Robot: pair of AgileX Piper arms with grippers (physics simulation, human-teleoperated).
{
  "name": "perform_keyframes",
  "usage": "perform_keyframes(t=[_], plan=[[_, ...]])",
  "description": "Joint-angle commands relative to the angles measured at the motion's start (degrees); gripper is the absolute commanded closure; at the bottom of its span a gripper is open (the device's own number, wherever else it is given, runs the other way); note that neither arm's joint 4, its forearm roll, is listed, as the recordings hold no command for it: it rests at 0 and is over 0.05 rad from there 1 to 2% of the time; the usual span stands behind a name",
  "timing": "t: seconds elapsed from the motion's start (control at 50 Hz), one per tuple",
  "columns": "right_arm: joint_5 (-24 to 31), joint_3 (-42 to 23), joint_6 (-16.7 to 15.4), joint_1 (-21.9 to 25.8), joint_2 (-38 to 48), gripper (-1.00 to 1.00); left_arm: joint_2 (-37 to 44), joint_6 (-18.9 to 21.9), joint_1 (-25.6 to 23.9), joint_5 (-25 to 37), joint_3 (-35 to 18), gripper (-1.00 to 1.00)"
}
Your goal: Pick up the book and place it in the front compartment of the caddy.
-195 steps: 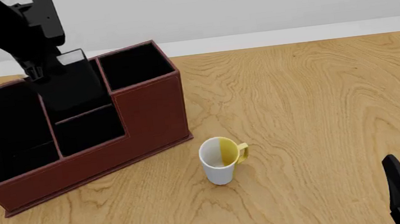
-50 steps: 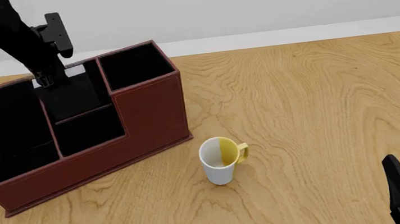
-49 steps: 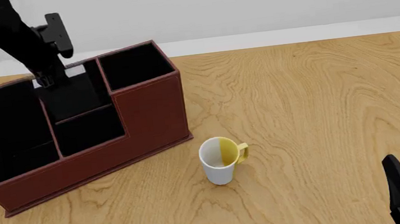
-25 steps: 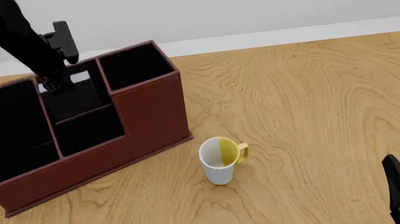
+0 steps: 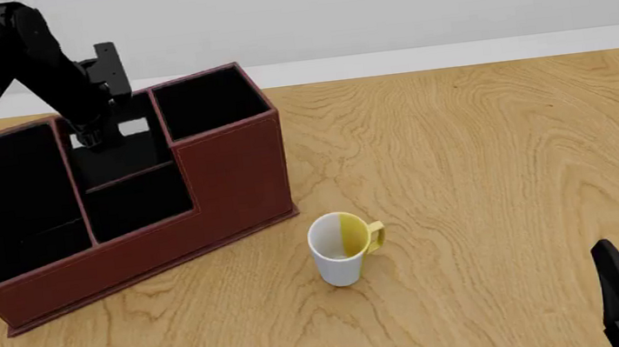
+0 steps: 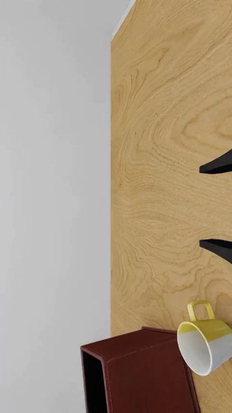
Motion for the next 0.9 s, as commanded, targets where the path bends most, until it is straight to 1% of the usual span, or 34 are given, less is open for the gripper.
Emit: perform_keyframes(t=[0.02, 0.06, 0.08, 0.1, 0.12, 0.14, 0.16, 0.18, 0.34, 0.66, 0.76, 0.82, 0.84, 0.86, 0.88, 0.9], plan=[[0.0, 0.0, 0.01, -0.02, 0.02, -1.0, 5.99, 4.53, 2.17, 0.94, 0.99, 1.0], [0.0, 0.0, 0.01, -0.01, 0.0, -1.0, 5.81, 6.14, 2.52, 0.94, 0.98, 1.0], [0.0, 0.0, 0.0, -0.01, 0.01, -1.0, 5.77, 5.63, 2.29, 0.94, 0.99, 1.0], [0.0, 0.0, 0.0, -0.01, 0.01, -1.0, 5.43, 8.94, 3.77, 0.94, 2.34, 1.0], [0.0, 0.0, -0.01, -0.01, 0.01, -1.0, 5.41, 8.19, 3.26, 0.94, 1.97, 1.0], [0.0, 0.0, 0.01, -0.01, 0.02, -1.0, 5.31, 6.84, 2.6, 0.94, 2.17, -1.0], [0.0, 0.0, 0.0, 0.0, 0.01, -1.0, 4.61, 8.29, 2.39, 0.94, 3.15, -1.0], [0.0, 0.0, 0.0, 0.0, 0.01, -1.0, 4.74, 7.62, 2.39, 0.94, 2.91, -1.0], [-0.01, 0.0, 0.0, -0.01, 0.03, -1.0, 4.62, 8.08, 2.9, 0.94, 1.88, -1.0], [0.0, 0.0, 0.01, -0.01, 0.01, -1.0, 3.48, 8.47, 2.86, 0.94, 2.23, -1.0], [0.0, 0.0, 0.01, 0.0, 0.02, -1.0, 0.08, 11.28, 3.3, 0.94, 2.95, -1.0], [0.0, 0.0, 0.02, 0.0, 0.01, -1.0, -3.33, 11.46, 2.35, 0.94, 3.95, -1.0], [0.0, 0.0, 0.0, 0.0, 0.01, -1.0, -5.19, 10.91, 1.77, 0.94, 4.87, -1.0], [0.0, 0.0, 0.0, -0.01, 0.01, -1.0, -5.72, 11.24, 1.88, 0.94, 4.79, -1.0], [0.0, 0.0, -0.01, 0.0, 0.0, -1.0, -7.91, 11.82, 1.33, 0.94, 5.93, -1.0], [0.0, 0.0, 0.0, 0.01, 0.0, -1.0, -8.68, 10.91, 0.59, 0.94, 6.38, -1.0]])
